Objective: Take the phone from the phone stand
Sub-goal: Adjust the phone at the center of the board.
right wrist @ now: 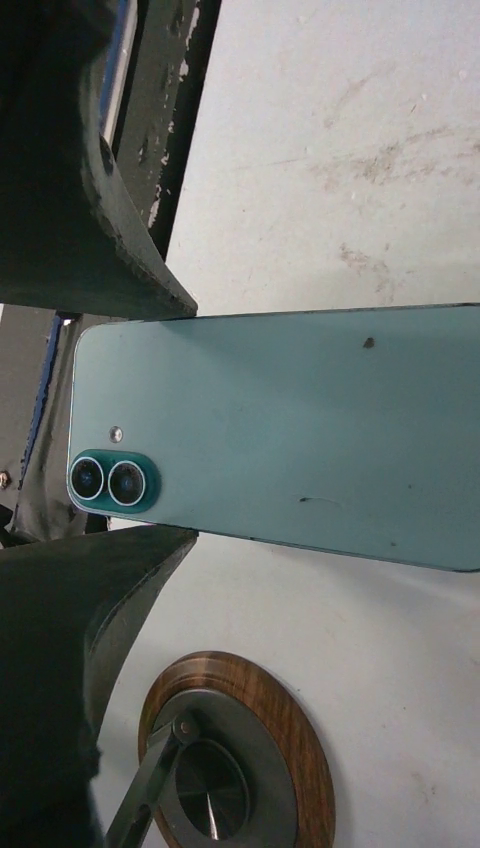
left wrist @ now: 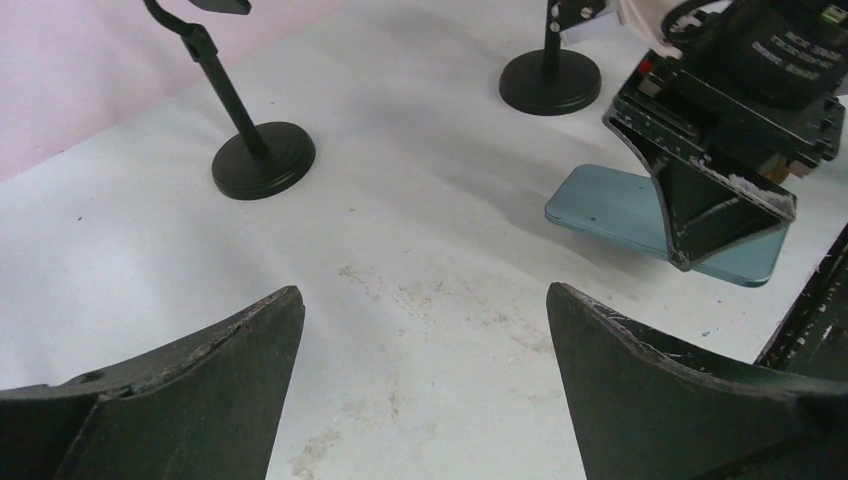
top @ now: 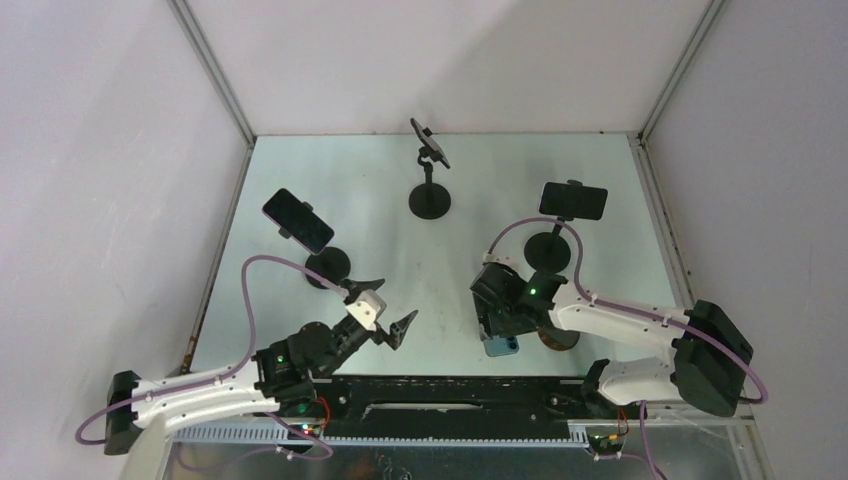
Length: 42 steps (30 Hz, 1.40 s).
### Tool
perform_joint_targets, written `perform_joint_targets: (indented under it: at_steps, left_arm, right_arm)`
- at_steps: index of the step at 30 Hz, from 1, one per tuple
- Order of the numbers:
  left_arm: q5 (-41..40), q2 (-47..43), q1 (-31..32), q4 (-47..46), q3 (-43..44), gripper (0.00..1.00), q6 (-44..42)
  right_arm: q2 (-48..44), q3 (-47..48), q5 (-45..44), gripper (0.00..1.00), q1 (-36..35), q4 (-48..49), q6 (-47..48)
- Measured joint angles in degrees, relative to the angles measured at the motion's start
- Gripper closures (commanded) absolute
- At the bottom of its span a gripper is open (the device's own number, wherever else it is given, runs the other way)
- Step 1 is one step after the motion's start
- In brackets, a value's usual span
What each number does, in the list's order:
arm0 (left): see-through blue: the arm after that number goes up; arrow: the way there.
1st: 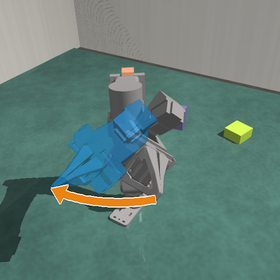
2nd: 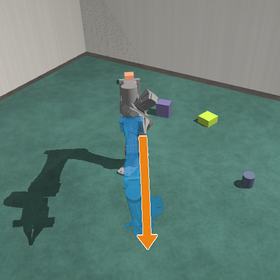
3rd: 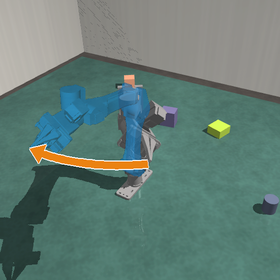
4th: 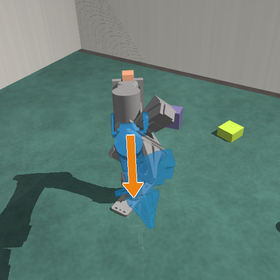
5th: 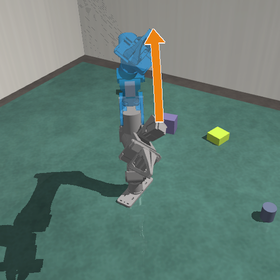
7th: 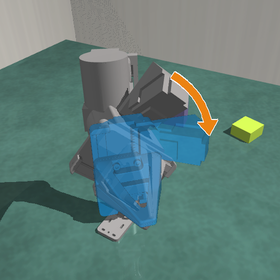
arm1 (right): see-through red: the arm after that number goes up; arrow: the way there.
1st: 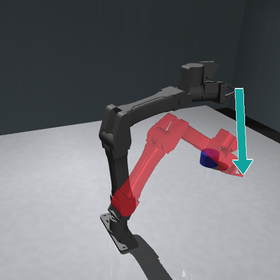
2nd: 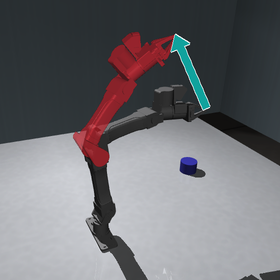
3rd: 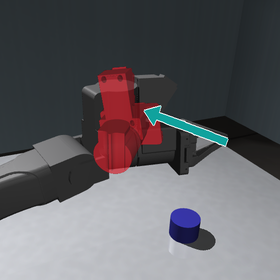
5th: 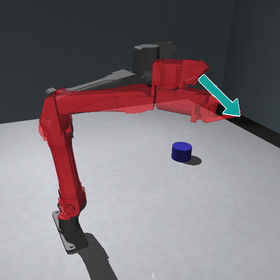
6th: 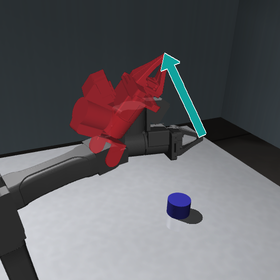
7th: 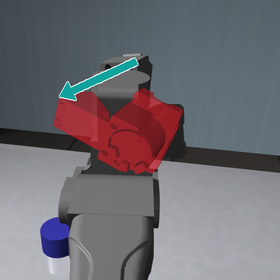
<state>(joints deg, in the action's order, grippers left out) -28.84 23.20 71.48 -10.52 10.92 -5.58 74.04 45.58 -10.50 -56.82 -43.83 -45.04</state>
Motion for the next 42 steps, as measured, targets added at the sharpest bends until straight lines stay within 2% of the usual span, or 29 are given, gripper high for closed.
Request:
perform_joint_targets:
  at_steps: [5, 15, 24, 31, 42]
  left_arm:
    - [3.19, 2.01, 0.02, -1.64, 0.00, 0.00, -2.64]
    - [9.05, 9.29, 0.87, -6.43, 0.00, 0.00, -11.47]
    - [10.21, 15.87, 6.19, -5.66, 1.44, 0.00, -16.24]
    - [9.11, 18.27, 10.36, -6.99, 1.66, 0.00, -20.35]
    - [11.06, 24.72, 11.89, -6.84, 5.86, 0.00, -25.42]
  right_arm:
    - [-1.44, -0.02, 3.41, 1.00, 2.62, 0.55, 1.99]
    - [-3.45, -0.02, 19.02, 1.00, 8.72, 3.17, 7.61]
    - [-4.66, -0.11, 31.04, 1.00, 14.38, 5.22, 10.43]
    - [-2.80, -0.13, 39.47, 1.00, 15.06, 6.80, 12.61]
    - [-2.58, -0.24, 46.36, 1.00, 14.49, 7.87, 14.08]
